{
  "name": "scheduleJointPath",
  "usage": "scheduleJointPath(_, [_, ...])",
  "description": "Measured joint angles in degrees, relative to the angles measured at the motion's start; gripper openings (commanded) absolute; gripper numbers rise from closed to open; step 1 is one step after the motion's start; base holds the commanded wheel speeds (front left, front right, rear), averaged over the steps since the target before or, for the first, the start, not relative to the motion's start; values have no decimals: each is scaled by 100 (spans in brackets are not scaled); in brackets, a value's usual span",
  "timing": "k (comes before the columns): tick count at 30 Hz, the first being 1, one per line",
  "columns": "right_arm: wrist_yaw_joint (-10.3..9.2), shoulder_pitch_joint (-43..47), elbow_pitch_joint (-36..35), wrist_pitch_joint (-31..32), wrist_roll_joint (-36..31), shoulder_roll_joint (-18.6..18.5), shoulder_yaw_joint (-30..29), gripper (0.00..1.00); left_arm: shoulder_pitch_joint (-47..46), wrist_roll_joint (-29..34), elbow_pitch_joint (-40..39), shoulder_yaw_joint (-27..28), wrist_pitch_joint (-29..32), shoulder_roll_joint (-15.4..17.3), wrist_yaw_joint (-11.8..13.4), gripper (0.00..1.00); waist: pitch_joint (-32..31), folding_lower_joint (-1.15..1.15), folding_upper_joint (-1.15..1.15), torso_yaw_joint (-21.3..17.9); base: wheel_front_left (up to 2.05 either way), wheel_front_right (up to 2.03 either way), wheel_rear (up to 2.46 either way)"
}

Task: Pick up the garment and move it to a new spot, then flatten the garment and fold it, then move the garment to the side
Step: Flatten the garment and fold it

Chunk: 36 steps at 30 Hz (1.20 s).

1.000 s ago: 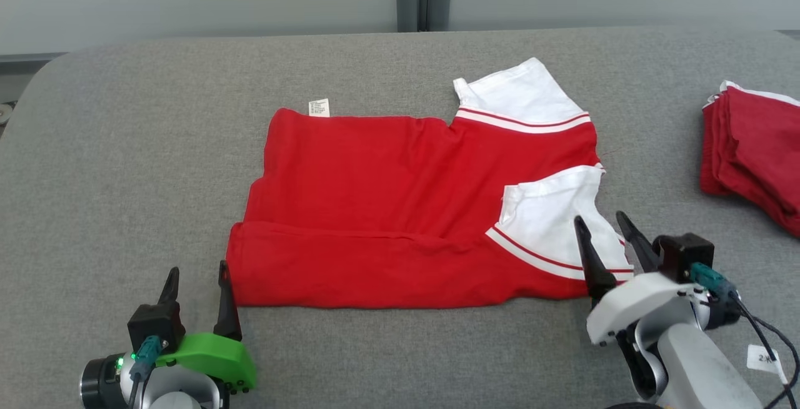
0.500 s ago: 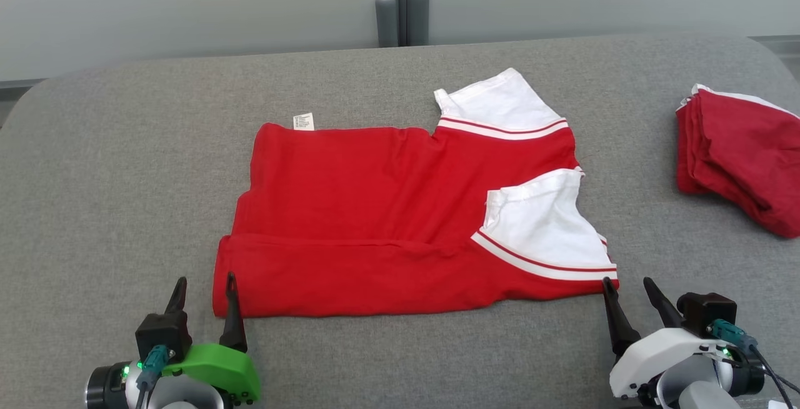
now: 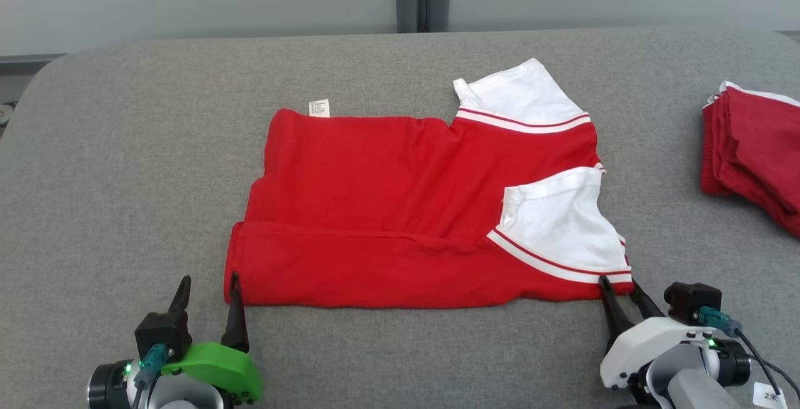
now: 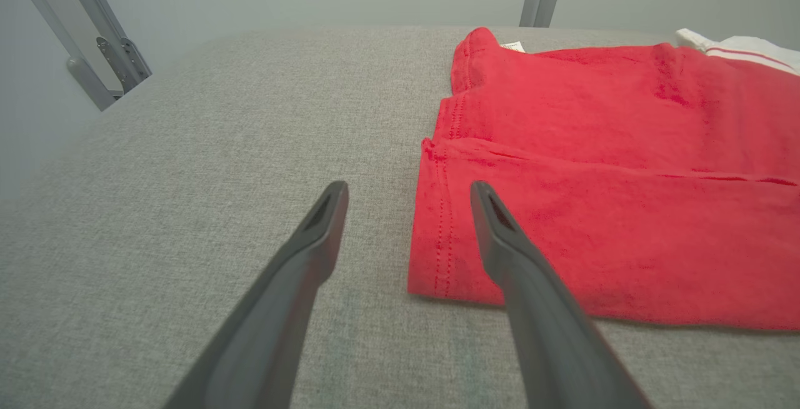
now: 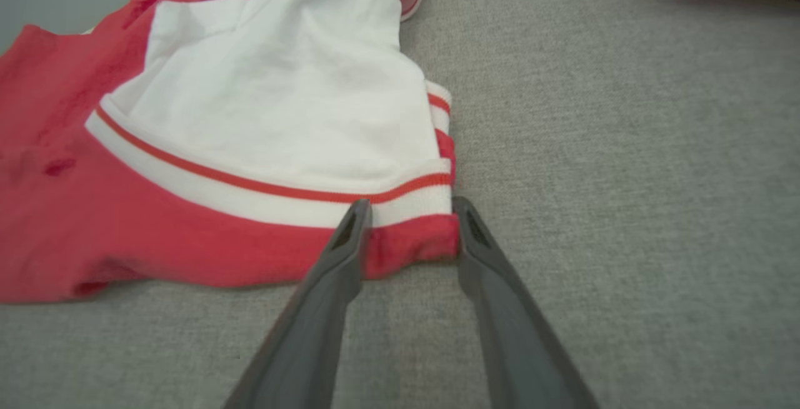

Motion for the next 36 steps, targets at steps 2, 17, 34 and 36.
scheduleJointPath(2, [0, -48, -18, 0, 16, -24, -4, 0, -12, -41, 1, 23, 0, 2, -23, 100, 40, 0, 0, -2, 0, 0, 0])
scheduleJointPath(17, [2, -112, -356, 0, 66, -247, -11, 0, -337, -380, 654, 97, 0, 0, -388, 100, 262, 0, 0, -198, 0, 0, 0])
scheduleJointPath(34, [2, -245, -458, 0, 154, -236, 158, 0, -750, -1131, 1597, -443, -14, 7, -641, 0, 407, 0, 0, -354, 0, 0, 0])
scheduleJointPath(36, [2, -242, -455, 0, 171, -235, 133, 0, -752, -1255, 1615, -510, -14, 13, -642, 0, 375, 0, 0, -351, 0, 0, 0])
